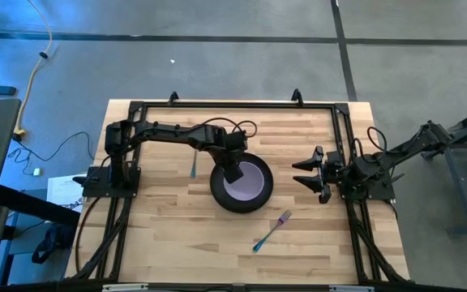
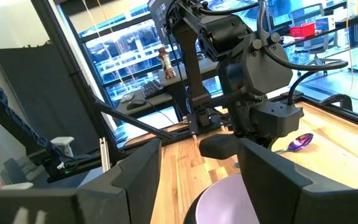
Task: Set table place
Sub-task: Put the violet bowl on the black plate
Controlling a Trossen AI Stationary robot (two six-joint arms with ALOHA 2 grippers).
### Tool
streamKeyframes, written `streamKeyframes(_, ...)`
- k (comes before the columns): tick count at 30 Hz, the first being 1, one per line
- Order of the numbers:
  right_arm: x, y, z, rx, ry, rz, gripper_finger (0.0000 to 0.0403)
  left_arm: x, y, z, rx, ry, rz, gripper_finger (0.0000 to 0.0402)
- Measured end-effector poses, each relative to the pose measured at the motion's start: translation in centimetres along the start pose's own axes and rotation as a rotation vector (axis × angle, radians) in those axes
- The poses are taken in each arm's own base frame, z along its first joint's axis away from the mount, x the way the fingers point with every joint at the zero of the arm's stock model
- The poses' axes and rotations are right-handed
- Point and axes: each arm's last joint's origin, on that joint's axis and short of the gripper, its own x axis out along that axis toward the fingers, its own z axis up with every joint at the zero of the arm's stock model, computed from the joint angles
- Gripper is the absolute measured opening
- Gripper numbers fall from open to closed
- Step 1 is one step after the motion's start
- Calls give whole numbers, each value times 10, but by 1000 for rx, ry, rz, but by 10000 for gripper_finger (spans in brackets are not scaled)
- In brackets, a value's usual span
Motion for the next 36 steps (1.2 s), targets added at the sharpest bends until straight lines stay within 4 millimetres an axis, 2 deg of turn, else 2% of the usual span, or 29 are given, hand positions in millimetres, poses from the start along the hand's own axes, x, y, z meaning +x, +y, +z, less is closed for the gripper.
streamKeyframes(6,0,0,0,0,0,0,204,-1,-1,2,-1,-7,-26,28)
streamKeyframes(15,0,0,0,0,0,0,204,-16,-7,14,23,-70,-51,28)
streamKeyframes(21,0,0,0,-1,0,0,204,-17,-6,13,28,-53,-29,33)
streamKeyframes(25,0,0,0,-2,0,0,204,-17,-6,12,28,-49,-20,63)
streamKeyframes(33,0,0,0,-2,0,0,204,-17,-5,9,-37,-12,-1,149)
streamKeyframes(36,0,0,0,-2,0,0,204,-17,-5,9,-69,-13,0,167)
